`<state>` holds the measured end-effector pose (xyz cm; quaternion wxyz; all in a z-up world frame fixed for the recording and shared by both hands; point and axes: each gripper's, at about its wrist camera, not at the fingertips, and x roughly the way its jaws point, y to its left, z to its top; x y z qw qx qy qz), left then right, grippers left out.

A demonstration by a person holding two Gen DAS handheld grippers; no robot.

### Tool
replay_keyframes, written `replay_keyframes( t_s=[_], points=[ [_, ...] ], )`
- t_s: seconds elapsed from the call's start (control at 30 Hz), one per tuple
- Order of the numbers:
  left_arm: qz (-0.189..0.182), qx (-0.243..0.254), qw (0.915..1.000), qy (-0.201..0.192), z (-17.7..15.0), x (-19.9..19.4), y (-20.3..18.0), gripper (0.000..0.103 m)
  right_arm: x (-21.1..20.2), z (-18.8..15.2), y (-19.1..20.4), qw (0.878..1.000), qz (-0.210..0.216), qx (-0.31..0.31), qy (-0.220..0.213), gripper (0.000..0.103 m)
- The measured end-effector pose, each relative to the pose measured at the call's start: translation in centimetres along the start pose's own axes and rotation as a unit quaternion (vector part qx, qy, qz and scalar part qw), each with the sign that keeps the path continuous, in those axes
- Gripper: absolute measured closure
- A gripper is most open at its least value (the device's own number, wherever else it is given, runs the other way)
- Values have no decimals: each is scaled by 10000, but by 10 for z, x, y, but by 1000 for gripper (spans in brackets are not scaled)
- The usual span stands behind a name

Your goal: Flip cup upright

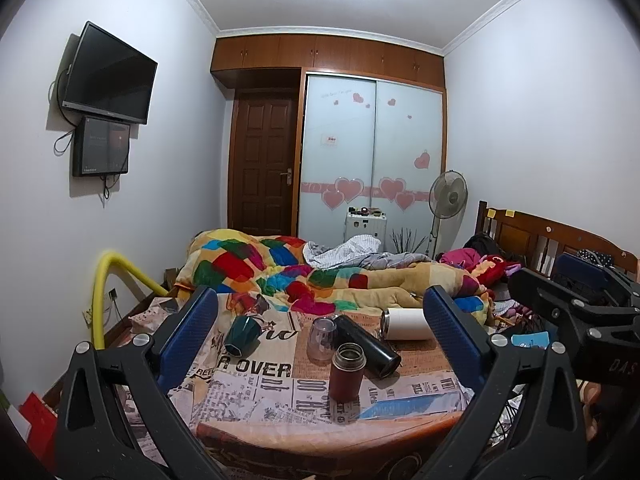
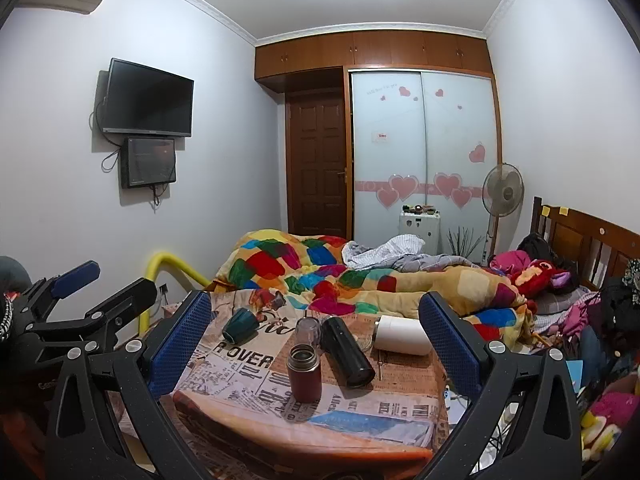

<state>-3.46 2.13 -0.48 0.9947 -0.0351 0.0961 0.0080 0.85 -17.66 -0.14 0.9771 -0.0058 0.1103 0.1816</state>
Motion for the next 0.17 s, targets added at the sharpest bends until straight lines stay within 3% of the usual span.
replay_keyframes(
  t_s=[0.17],
  points=[
    [78, -67, 9999, 44, -4, 4, 8, 0, 4, 1, 1, 10000, 20, 1, 42, 0]
  ],
)
